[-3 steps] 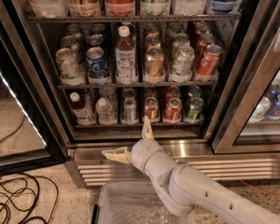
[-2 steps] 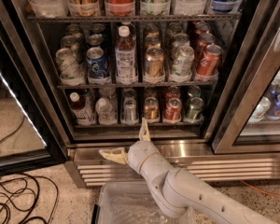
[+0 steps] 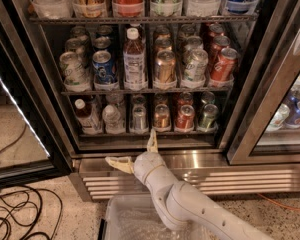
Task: Pick redbull can from bottom shelf of fridge
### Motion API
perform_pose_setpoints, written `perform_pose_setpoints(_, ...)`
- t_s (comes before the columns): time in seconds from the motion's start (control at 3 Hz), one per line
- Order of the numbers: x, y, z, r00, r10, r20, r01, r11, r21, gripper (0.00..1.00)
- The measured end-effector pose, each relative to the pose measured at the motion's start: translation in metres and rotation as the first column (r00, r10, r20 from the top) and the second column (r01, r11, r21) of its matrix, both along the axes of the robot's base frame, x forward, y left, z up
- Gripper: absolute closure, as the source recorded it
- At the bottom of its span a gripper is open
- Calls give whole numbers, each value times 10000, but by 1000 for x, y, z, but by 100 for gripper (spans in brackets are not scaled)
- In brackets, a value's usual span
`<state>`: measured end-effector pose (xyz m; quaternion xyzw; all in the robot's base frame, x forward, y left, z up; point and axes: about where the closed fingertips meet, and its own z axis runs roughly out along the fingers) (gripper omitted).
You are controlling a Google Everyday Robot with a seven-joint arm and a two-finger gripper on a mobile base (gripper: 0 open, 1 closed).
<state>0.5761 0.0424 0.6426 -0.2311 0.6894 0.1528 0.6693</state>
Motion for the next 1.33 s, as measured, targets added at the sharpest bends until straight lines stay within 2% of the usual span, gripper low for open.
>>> perform_pose_setpoints(0.33,1,2,-5,10000,-56,-52,56,9999,110,0)
perform_pose_setpoints(0.67,8,8,-15,9991,-383,171,377,9987,342,0)
perform_pose_setpoints(1.0,17,12,-23,9944,-808,676,784,9962,377,8)
perform_pose_setpoints(1.33,20,12,-25,9846,-1358,1104,1325,9905,370,17)
